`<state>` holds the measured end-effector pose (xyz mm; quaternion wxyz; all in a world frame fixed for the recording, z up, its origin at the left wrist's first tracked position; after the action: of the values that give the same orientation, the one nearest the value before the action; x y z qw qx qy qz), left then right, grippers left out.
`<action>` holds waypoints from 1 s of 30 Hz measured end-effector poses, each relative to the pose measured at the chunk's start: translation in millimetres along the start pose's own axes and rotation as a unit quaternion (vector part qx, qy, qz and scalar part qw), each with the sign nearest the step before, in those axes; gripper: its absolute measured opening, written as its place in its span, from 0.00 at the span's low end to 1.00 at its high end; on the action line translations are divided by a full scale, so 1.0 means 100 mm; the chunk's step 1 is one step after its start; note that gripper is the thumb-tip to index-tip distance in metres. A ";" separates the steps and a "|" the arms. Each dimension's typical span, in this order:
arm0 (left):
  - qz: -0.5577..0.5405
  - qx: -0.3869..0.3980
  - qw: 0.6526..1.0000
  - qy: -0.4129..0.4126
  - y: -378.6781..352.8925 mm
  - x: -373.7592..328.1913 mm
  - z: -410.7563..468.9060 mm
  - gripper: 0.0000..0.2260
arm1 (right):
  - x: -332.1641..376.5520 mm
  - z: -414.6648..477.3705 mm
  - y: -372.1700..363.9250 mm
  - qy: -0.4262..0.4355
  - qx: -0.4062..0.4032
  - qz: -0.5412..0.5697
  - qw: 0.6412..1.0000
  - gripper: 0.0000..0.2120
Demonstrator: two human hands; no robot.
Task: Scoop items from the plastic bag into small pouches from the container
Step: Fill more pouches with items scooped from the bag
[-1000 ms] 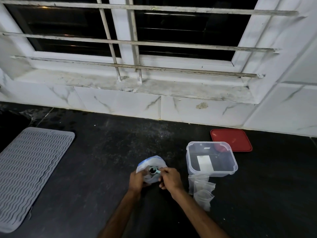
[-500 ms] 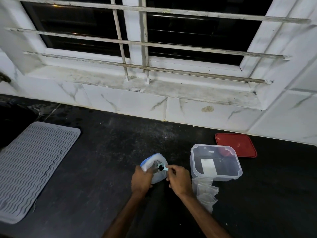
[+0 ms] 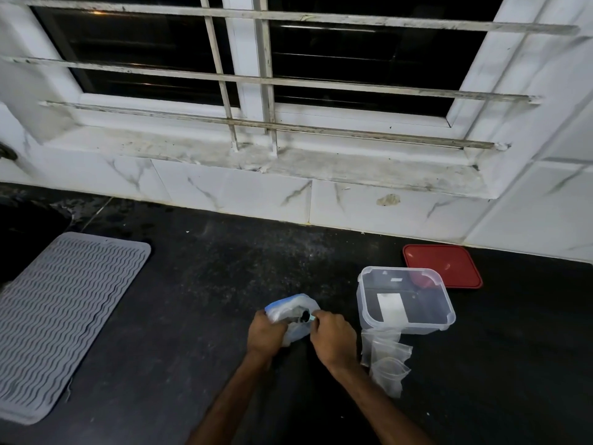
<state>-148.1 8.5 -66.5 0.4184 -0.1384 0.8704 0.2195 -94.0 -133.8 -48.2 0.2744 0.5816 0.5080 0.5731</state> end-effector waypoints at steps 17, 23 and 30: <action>-0.246 0.053 0.966 0.064 -0.02 0.08 0.03 0.12 | -0.05 0.01 -0.19 -0.054 0.074 0.103 0.990 0.11; -0.162 0.035 0.986 0.022 0.01 0.16 0.04 0.26 | -0.19 0.06 -0.34 -0.208 0.123 0.338 0.910 0.13; -0.059 -0.036 0.997 -0.034 0.09 0.14 0.03 0.15 | -0.19 0.01 -0.22 -0.239 0.093 0.406 0.877 0.12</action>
<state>-158.3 17.1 -76.6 0.4543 -0.1967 0.8378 0.2303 -95.5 -142.9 -75.6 0.0754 0.8786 0.1972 0.4284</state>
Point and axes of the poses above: each hand's wrist, its own z-axis towards the middle knuckle, its own y-axis out of the back of the hand, x = y × z, the point moved 3 cm from there along z, towards the middle knuckle, and after that the axes turned 2 degrees about x, right-handed, at the moved point
